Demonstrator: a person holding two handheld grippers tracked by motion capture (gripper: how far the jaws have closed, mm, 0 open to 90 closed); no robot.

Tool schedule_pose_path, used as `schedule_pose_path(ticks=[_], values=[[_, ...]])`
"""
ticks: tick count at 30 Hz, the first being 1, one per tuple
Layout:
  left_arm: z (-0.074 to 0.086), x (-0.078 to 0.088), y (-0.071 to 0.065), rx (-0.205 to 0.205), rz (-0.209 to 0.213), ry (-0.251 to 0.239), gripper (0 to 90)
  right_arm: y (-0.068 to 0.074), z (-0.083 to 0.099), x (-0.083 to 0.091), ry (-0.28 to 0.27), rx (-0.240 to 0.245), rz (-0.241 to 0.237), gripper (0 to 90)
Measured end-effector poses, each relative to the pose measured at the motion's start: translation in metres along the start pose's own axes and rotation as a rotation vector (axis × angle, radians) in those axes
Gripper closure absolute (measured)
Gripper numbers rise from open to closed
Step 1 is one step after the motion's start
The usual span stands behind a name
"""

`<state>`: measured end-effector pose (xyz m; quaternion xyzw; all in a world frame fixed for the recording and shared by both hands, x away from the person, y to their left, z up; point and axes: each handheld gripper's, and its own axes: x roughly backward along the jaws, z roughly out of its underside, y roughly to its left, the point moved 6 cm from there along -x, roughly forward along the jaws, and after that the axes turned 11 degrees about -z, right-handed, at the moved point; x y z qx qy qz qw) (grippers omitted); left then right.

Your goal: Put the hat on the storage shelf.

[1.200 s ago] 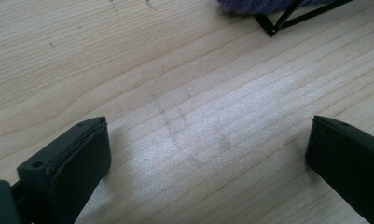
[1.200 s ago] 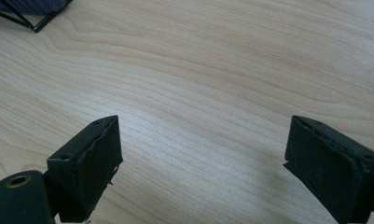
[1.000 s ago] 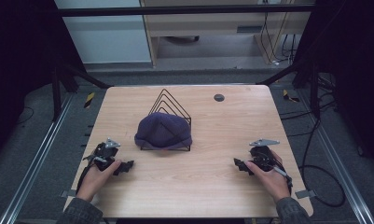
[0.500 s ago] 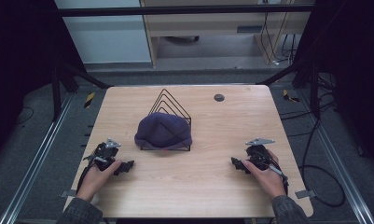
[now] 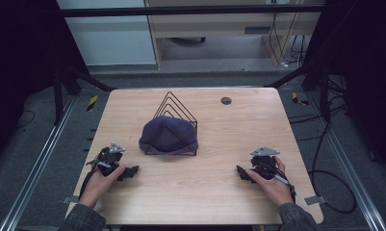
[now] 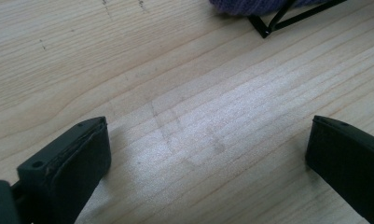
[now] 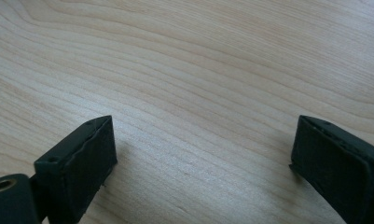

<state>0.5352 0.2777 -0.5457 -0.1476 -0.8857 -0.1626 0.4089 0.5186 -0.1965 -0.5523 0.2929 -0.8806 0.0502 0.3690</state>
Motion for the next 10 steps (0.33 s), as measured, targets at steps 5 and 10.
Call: schedule_pose_path(ticks=[5,10], values=[[-0.0002,-0.0001,-0.0001,-0.002,0.002,0.001,0.0,0.0006,0.0018,0.0007,-0.016,0.005,-0.003,6.4],[-0.0001,0.0,-0.0001,-0.004,0.003,0.0,0.0,0.0006,0.0021,0.001,-0.016,0.007,-0.005,6.3]])
